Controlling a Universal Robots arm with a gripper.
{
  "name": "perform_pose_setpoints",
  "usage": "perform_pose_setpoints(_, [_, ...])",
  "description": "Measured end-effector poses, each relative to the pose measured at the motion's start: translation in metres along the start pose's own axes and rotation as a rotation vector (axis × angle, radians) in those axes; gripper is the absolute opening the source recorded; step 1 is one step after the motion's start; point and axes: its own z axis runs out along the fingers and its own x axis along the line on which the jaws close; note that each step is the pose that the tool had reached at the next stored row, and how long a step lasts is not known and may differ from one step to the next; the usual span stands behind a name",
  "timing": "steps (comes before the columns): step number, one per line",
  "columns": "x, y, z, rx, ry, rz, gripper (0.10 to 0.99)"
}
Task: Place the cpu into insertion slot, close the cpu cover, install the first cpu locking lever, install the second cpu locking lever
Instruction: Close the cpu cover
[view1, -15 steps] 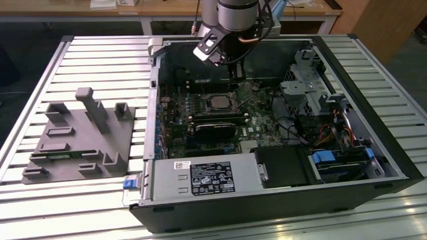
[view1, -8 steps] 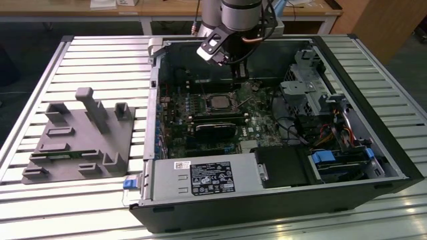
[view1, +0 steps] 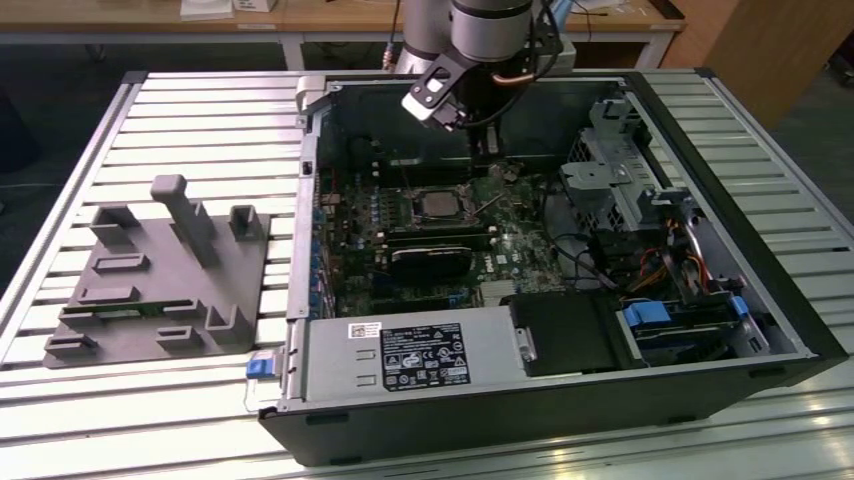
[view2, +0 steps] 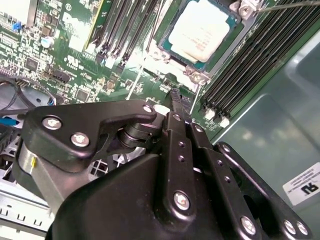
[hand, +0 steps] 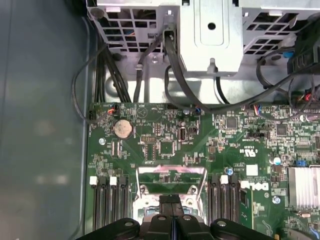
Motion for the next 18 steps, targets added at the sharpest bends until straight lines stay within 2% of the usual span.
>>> perform_pose_setpoints(6, [0.0004,0.0068,0.0006,0.0,-0.0001,0.0,0.106])
perform_pose_setpoints(18, [0.0027,0.0294,0.0027,0.0,0.0,0.0,0.106])
